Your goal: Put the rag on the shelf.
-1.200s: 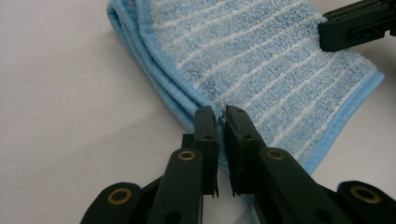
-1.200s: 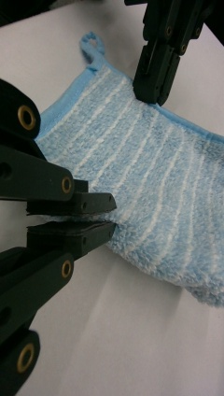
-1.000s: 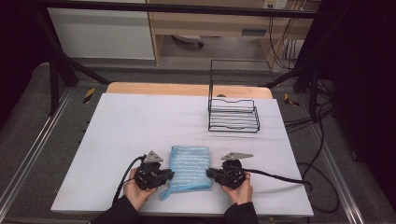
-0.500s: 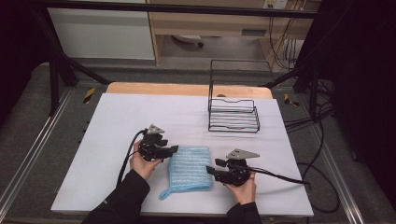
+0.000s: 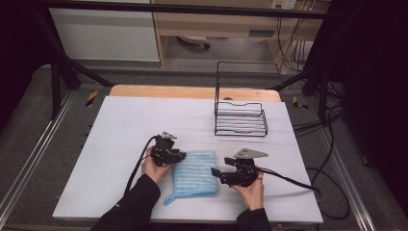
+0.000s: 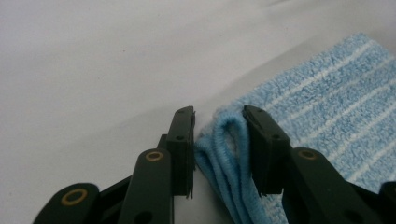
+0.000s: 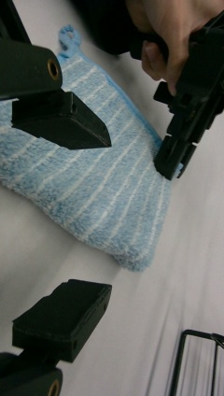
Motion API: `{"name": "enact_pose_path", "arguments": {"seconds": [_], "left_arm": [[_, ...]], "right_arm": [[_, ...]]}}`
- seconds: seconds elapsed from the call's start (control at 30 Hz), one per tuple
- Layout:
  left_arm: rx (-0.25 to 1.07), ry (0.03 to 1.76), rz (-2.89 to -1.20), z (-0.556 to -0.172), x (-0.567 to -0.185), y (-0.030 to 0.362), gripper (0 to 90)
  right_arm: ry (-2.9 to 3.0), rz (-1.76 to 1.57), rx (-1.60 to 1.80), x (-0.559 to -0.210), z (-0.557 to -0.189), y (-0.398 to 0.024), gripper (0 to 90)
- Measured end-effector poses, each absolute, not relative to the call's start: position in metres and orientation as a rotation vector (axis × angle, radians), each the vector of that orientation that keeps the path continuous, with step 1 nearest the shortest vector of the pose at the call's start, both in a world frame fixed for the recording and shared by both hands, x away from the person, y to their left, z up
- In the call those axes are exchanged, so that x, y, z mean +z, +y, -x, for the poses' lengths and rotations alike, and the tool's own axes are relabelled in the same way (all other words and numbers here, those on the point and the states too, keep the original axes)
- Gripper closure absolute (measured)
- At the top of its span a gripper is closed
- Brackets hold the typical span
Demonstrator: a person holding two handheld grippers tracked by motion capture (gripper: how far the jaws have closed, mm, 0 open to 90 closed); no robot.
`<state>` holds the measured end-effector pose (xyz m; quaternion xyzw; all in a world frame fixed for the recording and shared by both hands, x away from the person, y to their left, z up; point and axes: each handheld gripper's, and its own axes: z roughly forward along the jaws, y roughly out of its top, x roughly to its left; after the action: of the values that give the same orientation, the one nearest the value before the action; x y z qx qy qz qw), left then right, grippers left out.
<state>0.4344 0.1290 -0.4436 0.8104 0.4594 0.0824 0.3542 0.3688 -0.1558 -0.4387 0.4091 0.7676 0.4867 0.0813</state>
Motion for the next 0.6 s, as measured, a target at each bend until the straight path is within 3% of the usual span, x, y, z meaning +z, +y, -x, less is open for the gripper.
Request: {"name": "enact_pose_path", "arguments": {"seconds": [0.33, 0.6], "left_arm": [[0.192, 1.179, -2.105, -0.432, -0.443, 0.128, 74.6], [0.217, 1.167, -2.106, -0.431, -0.444, 0.127, 77.3]], "right_arm": [[2.284, -1.257, 1.481, -0.434, -0.392, -0.158, 14.7], [2.306, -1.287, 1.415, -0.434, -0.417, -0.148, 19.3]]}}
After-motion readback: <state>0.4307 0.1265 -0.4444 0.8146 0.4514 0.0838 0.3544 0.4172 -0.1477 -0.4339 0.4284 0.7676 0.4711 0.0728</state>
